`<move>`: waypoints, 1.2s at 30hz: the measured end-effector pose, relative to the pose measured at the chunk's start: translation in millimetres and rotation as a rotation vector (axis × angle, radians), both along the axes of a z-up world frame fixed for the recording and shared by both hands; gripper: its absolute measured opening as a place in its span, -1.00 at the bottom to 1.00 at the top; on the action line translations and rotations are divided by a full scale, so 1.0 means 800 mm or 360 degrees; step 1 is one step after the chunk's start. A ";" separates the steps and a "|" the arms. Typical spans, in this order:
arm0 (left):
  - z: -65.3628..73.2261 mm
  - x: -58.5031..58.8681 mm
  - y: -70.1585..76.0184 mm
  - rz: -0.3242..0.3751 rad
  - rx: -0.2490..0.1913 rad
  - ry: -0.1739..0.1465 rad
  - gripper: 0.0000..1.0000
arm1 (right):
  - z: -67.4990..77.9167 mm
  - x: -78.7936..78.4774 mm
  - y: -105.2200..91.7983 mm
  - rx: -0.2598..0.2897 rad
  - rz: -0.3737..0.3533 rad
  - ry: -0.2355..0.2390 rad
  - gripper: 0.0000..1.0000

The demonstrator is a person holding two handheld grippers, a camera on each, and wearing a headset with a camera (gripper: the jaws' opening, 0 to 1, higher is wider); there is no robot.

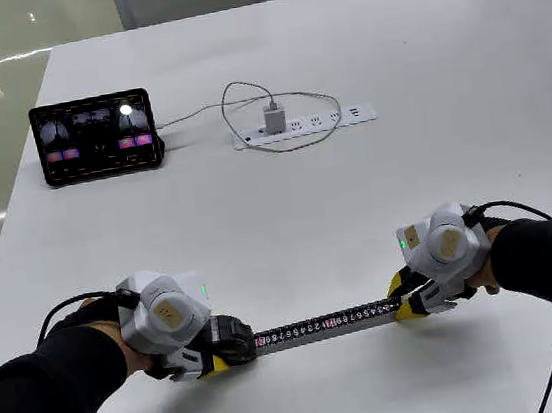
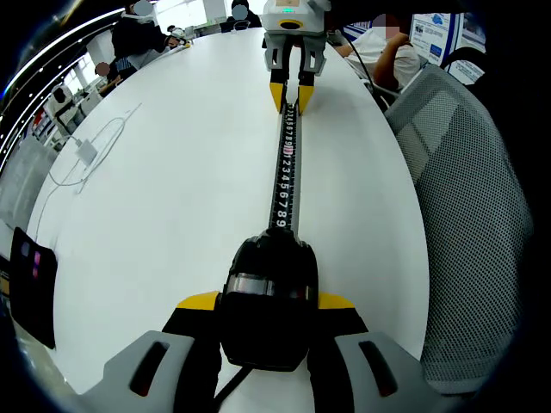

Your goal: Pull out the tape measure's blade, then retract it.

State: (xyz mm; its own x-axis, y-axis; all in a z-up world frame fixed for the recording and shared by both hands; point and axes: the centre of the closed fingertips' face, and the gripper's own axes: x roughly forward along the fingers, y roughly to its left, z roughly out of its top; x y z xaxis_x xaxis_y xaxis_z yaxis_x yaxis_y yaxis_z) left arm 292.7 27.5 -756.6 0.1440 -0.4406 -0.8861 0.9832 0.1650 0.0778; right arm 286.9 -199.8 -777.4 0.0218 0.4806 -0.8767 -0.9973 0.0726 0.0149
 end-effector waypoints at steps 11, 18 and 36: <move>0.000 -0.001 0.000 -0.0003 -0.0001 0.0000 -0.33 | 0.000 0.000 -0.011 -0.0019 -0.0007 0.0000 -0.80; 0.001 -0.001 0.000 -0.0006 -0.0001 -0.0001 -0.33 | 0.000 0.001 -0.016 -0.0025 -0.0015 0.0001 -0.80; 0.001 -0.001 -0.001 -0.0019 -0.0030 0.0003 -0.33 | 0.001 0.001 -0.037 -0.0037 -0.0047 0.0006 -0.80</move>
